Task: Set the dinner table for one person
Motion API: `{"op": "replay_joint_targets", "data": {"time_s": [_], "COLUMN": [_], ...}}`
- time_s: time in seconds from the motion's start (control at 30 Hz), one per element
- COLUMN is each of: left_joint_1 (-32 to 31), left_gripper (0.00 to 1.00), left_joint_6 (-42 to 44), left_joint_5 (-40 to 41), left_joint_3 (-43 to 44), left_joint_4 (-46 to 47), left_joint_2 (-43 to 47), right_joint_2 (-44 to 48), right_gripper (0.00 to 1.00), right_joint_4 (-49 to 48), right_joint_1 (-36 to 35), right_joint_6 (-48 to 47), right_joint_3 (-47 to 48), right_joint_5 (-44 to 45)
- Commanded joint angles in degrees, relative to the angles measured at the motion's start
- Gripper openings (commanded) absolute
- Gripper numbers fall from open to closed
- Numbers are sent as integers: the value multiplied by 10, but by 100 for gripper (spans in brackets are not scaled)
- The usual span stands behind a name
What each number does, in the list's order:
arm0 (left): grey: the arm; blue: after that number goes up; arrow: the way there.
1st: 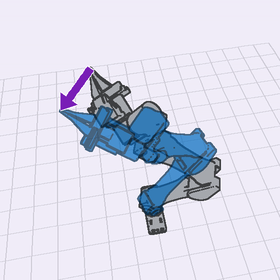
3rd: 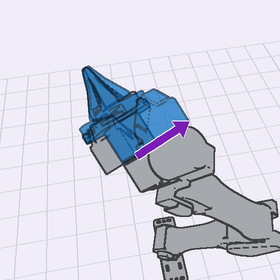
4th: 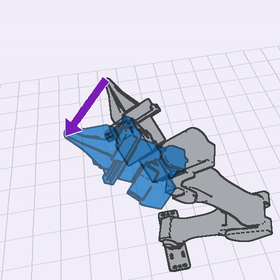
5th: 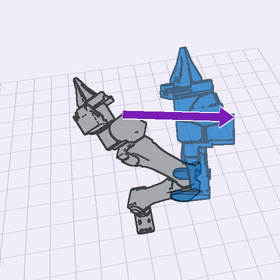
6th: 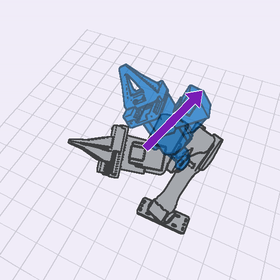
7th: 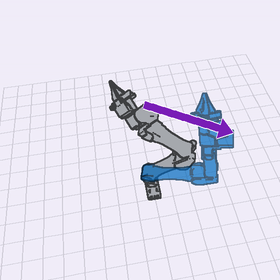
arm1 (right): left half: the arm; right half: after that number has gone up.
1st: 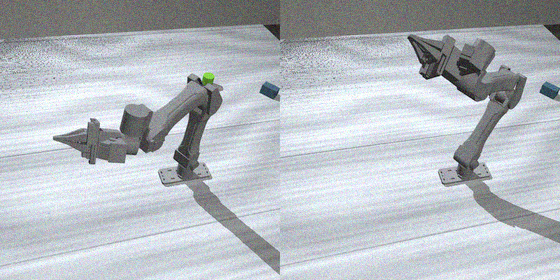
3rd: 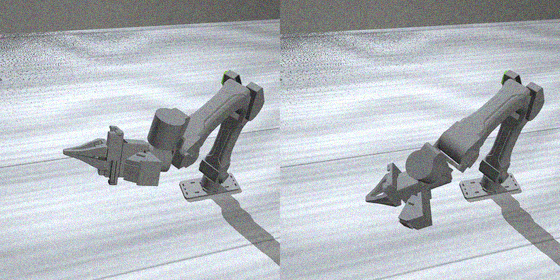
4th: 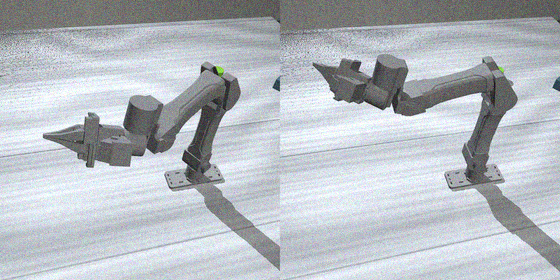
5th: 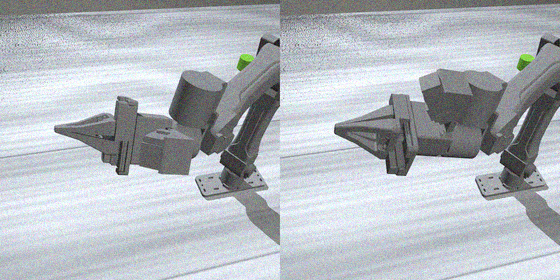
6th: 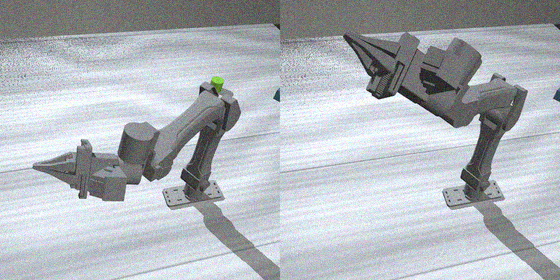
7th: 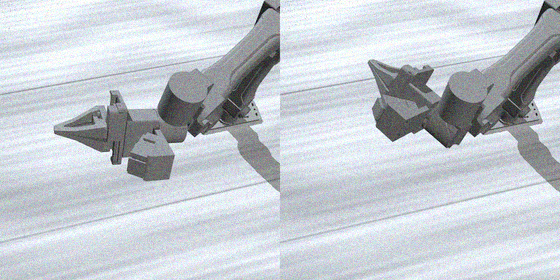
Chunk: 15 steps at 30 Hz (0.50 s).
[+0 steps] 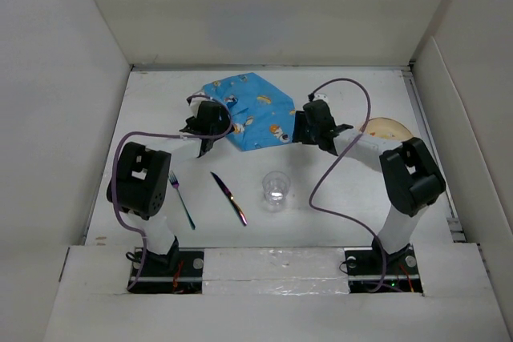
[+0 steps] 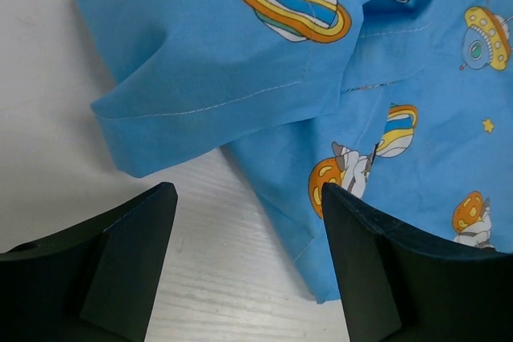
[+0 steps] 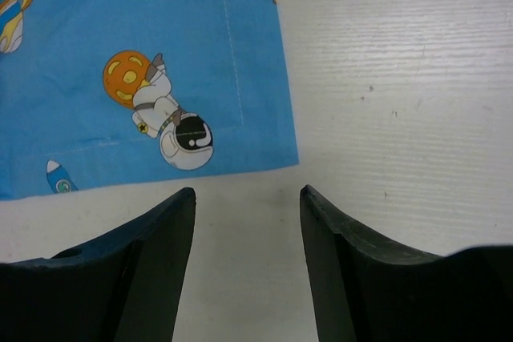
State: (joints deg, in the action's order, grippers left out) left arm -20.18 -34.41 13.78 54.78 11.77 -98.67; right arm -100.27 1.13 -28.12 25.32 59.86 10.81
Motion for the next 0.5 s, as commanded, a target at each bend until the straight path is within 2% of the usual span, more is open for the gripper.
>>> {"op": "replay_joint_targets", "data": {"time_s": [0.0,0.3,0.47], "left_joint_1": [-2,-2,3], "left_gripper": [70,74,77], "left_joint_6": [-34,-72,-97], "left_joint_5": [21,7,-24], "left_joint_3": [-4,-6,-20], "left_joint_4": [51,97,120], "left_joint_2": [11,-21,-34], "right_joint_2": [-26,-101,-133], "right_gripper": [60,60,57], "right_joint_4": [51,119,135], "right_joint_1": [8,14,14], "right_joint_6": [-1,11,15], "right_joint_3": [56,130,151], "right_joint_5": [24,23,19]}}
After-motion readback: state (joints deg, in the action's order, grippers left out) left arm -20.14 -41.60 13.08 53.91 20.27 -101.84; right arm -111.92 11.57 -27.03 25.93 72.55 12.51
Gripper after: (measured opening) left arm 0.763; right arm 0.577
